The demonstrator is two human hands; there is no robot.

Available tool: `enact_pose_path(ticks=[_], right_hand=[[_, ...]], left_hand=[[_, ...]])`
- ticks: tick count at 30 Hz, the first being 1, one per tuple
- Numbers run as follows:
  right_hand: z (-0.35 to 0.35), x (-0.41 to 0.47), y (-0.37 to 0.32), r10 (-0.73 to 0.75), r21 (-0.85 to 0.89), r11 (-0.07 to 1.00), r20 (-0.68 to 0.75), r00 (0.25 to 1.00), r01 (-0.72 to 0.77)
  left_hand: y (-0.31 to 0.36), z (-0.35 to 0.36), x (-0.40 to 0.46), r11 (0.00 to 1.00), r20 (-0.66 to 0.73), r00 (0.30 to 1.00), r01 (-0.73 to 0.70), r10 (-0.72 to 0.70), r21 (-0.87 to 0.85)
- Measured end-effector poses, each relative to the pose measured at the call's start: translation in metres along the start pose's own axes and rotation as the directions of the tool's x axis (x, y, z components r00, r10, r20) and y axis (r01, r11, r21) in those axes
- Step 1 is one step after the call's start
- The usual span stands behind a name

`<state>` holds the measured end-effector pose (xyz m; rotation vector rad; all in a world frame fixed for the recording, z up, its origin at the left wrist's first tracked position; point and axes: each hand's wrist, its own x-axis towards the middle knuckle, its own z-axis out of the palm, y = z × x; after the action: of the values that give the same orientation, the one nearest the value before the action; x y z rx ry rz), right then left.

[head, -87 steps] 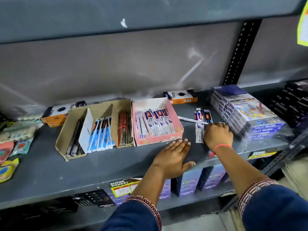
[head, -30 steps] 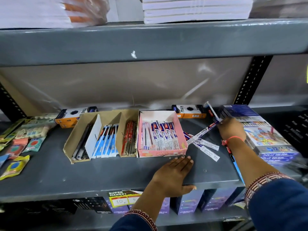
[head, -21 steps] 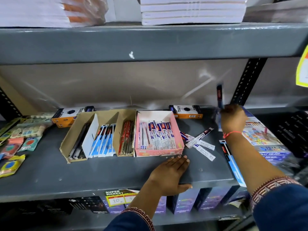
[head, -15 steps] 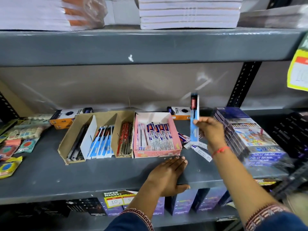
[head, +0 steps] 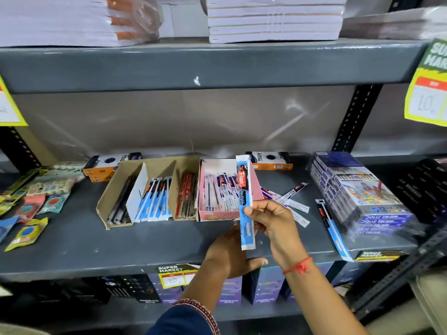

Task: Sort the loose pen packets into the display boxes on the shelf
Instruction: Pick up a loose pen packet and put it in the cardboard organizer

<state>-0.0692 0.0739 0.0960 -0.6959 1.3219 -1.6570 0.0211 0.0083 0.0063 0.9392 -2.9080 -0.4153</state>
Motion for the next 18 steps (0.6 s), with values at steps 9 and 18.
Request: enact_pose_path(ticks=[9, 18], right_hand=[[-0.0066, -0.0052, 0.0032, -0.017, -0.003, 1.0, 0.026, 1.0, 0.018], [-0.0073, -0.0082, 0.0051, -0.016, -0.021, 1.0, 0.037, 0.999, 0.017]], left_hand=[[0.0034, -0.0022, -0.0008, 0.999, 0.009, 0.999, 0.033, -0.034, 0.013], [0.0023, 0.0011, 0.001, 0.999, -0.014, 0.999, 0.048, -0.048, 0.0]])
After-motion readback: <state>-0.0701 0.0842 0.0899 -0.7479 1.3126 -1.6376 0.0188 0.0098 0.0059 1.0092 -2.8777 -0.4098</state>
